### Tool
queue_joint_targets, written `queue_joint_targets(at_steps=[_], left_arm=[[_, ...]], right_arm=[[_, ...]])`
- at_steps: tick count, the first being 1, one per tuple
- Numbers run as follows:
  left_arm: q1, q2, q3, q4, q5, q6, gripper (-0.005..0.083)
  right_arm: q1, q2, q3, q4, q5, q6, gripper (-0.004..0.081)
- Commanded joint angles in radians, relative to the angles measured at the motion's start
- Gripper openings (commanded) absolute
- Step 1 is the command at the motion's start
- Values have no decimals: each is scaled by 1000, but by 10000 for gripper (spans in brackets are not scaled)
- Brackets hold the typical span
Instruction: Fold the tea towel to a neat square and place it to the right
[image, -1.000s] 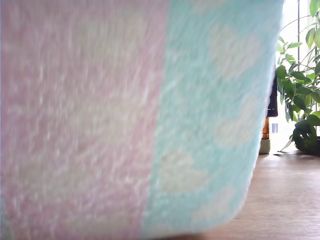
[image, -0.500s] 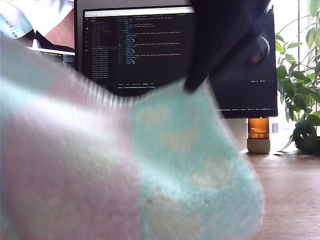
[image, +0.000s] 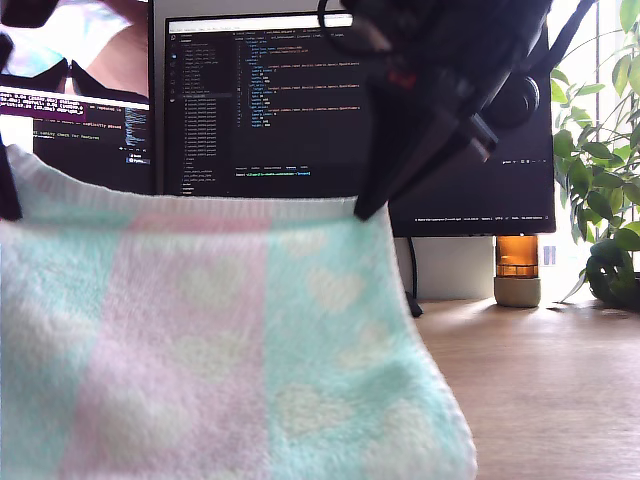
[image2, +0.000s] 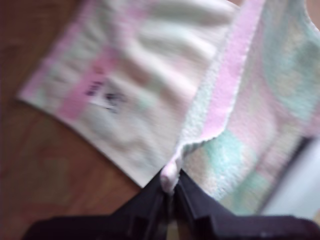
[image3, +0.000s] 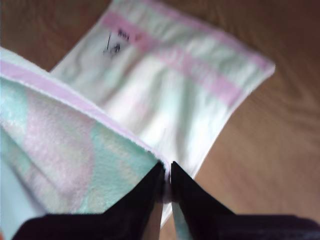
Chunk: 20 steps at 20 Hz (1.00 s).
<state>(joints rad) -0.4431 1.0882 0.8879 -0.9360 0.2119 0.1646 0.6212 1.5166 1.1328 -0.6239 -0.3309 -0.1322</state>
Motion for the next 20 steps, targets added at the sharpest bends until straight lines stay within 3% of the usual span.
queue_joint_targets(at_steps=[1, 20], left_arm=[[26, 27, -16, 26, -4, 13, -23], [171, 351, -16, 341, 9, 79, -24]], right_arm=[[-10, 25, -13, 40, 0, -3, -12], [-39, 237, 10, 327, 3, 2, -12]])
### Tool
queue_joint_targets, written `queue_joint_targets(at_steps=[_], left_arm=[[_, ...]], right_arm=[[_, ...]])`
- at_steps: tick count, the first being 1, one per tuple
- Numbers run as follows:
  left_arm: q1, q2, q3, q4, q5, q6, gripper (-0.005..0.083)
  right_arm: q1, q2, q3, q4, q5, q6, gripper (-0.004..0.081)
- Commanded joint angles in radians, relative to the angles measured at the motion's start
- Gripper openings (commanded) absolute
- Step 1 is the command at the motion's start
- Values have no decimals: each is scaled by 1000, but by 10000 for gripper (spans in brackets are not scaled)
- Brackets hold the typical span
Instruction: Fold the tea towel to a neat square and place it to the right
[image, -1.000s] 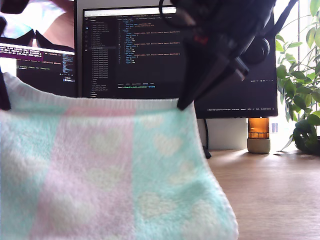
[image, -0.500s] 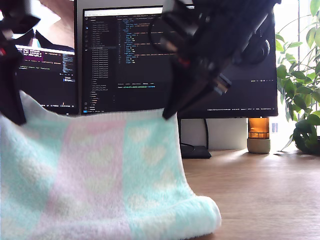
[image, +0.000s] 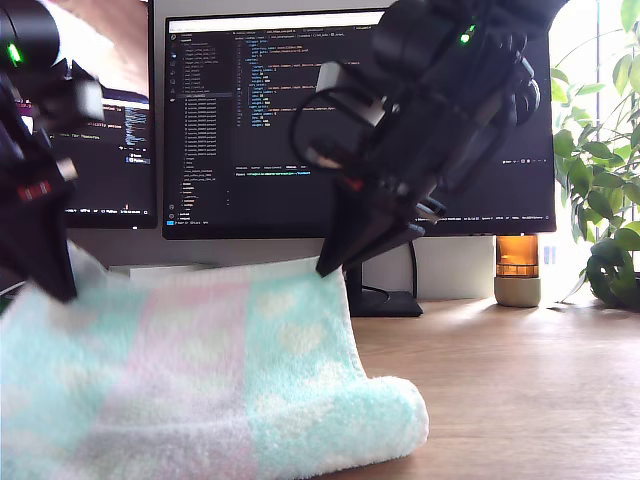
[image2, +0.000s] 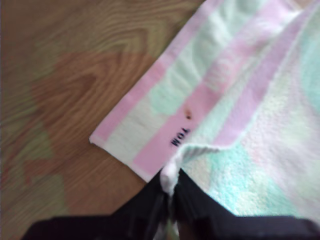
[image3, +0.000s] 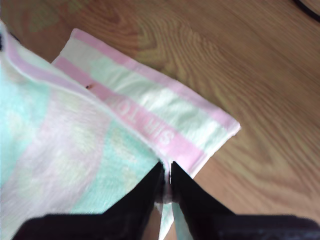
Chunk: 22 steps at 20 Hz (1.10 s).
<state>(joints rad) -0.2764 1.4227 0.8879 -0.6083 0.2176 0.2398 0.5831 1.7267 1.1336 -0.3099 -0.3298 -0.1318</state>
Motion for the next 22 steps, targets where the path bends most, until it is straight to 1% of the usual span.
queue_joint_targets(at_steps=[1, 6, 8, 12, 16, 19, 20, 22], left_arm=[[4, 31, -16, 26, 3, 4, -24], [6, 73, -16, 67, 3, 4, -24], [10, 77, -16, 79, 2, 4, -24], [29, 77, -16, 101, 2, 4, -24], [54, 77, -16, 100, 3, 4, -23], [56, 77, -16, 101, 11, 3, -22], [56, 77, -16, 103, 13, 3, -4], [56, 77, -16, 108, 13, 2, 76]], right_arm=[[-1, 41, 10, 24, 3, 1, -12], [-1, 109, 14, 72, 11, 1, -12], [-1, 125, 14, 102, 27, 1, -12], [-1, 129, 14, 133, 31, 1, -12], [-1, 129, 14, 134, 31, 1, -12], [-1, 129, 14, 133, 29, 2, -12], [-1, 129, 14, 133, 26, 2, -12], [0, 129, 14, 134, 24, 4, -8]])
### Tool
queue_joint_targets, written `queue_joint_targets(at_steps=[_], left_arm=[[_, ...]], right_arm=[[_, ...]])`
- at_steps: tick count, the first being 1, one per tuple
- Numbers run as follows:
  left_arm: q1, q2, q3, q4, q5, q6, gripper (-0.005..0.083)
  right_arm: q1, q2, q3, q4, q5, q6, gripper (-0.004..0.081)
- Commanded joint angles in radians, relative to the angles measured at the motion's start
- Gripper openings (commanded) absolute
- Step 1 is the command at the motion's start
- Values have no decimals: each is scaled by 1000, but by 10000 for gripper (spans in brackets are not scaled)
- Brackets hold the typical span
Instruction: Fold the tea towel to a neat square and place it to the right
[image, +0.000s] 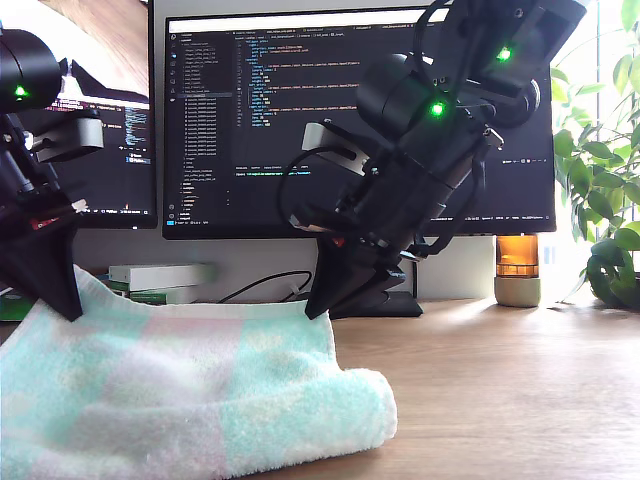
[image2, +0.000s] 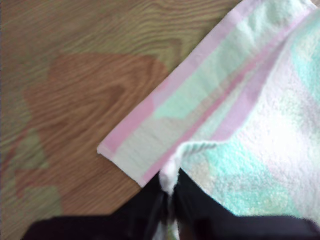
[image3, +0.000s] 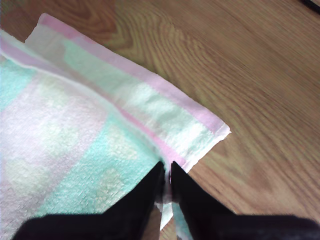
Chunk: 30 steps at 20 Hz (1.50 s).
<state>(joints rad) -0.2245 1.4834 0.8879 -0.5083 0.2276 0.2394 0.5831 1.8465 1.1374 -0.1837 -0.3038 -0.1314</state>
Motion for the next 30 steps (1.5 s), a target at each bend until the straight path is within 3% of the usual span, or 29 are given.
queue_joint_targets(at_steps=[1, 4, 8, 11, 14, 16, 20, 21, 22, 23, 24, 30], left_arm=[[4, 16, -16, 9, 3, 0, 120], [4, 16, -16, 11, 2, -4, 204], [7, 16, -16, 18, -3, -4, 206], [21, 16, -16, 46, -78, -4, 206], [56, 16, -16, 45, -165, -8, 205], [80, 16, -16, 45, -174, -31, 198], [83, 13, -8, 50, -3, -45, 105], [83, 13, -2, 54, 46, -34, 68], [83, 13, 4, 53, 97, -27, -3], [83, 12, 5, 53, 143, -4, -21], [84, 13, 5, 51, 190, 8, -21], [85, 42, 4, 81, 344, 51, -22]], right_arm=[[7, 9, 10, 10, -1, 4, 14], [25, 9, 10, 24, 0, 5, 156], [32, 9, 11, 73, 32, 31, 227], [29, 9, 27, 98, 84, 30, 231], [21, 9, 51, 92, 79, 30, 230], [15, 9, 72, 63, 79, 30, 230], [13, 8, 105, -36, 33, 27, 225], [13, 8, 105, -44, 4, 27, 197], [12, 8, 105, -56, -19, 27, 128], [12, 8, 105, -66, -32, 26, 38], [12, 8, 105, -73, -39, 25, -11], [11, 8, 105, -71, -57, 25, -10]])
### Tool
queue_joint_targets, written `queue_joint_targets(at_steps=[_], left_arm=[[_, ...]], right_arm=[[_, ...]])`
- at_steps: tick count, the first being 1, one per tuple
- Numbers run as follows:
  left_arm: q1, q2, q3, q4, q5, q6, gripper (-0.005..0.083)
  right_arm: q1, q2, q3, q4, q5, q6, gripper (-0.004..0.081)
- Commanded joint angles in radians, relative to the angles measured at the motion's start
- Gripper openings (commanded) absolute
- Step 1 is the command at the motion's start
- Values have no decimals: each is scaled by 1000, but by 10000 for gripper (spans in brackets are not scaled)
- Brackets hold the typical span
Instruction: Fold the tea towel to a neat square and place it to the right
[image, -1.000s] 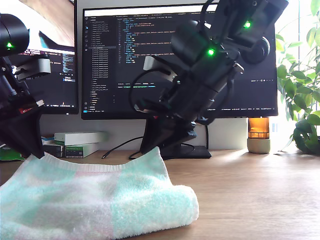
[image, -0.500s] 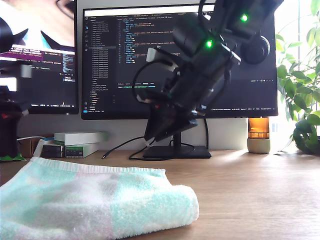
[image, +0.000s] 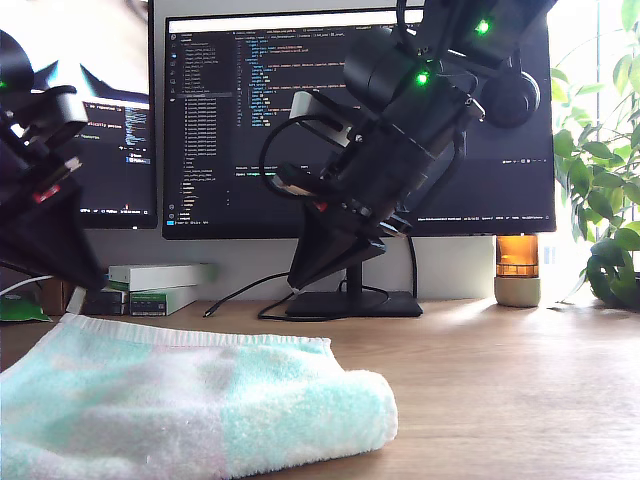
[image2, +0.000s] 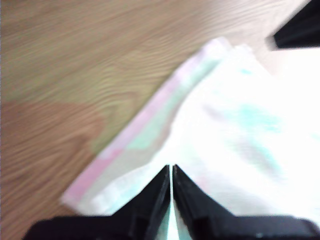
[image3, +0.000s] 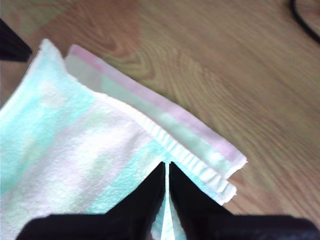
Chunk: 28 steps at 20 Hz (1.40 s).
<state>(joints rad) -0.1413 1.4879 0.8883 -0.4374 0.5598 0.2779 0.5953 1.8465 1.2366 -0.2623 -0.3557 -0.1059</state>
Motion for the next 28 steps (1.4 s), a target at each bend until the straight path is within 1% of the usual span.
queue_joint_targets(at_steps=[1, 3, 5, 7, 9, 12, 15, 18, 20, 23, 25, 27, 28], left_arm=[[2, 70, 4, 13, 21, 11, -21], [2, 131, 4, 24, 42, 11, -21], [2, 177, 4, 69, 83, 12, -21], [2, 226, 4, 119, 90, 9, -22], [2, 265, 4, 146, 75, 3, -21], [2, 274, 4, 202, 75, -9, -21], [2, 274, 4, 229, -11, -42, -21], [2, 273, 4, 228, -12, -42, -21], [2, 259, 4, 230, 3, -42, -21], [2, 179, 10, 230, 39, -39, -21], [2, 114, 11, 222, 39, -38, -21], [2, 61, 11, 182, 38, -30, -21], [2, 40, 11, 163, 34, -7, -21]], right_arm=[[-1, 8, 6, 11, -6, -4, -10], [-2, 8, 6, 11, -10, -31, -10], [-9, 8, 6, 13, -13, -40, -10], [-13, 8, 6, 18, -13, -40, -10], [-19, 8, 6, 16, -12, -40, -10], [-21, 8, 6, 10, -13, -40, -10], [-21, 8, 6, 9, -13, -40, -10], [-21, 8, 6, 11, -13, -40, -10], [-21, 8, 6, 10, -13, -40, -10], [-21, 8, 6, 12, -13, -41, -10], [-21, 7, 6, 18, -13, -48, -10], [-21, 3, 6, 0, -12, -63, -10], [-21, 0, 6, -13, -12, -87, -10]])
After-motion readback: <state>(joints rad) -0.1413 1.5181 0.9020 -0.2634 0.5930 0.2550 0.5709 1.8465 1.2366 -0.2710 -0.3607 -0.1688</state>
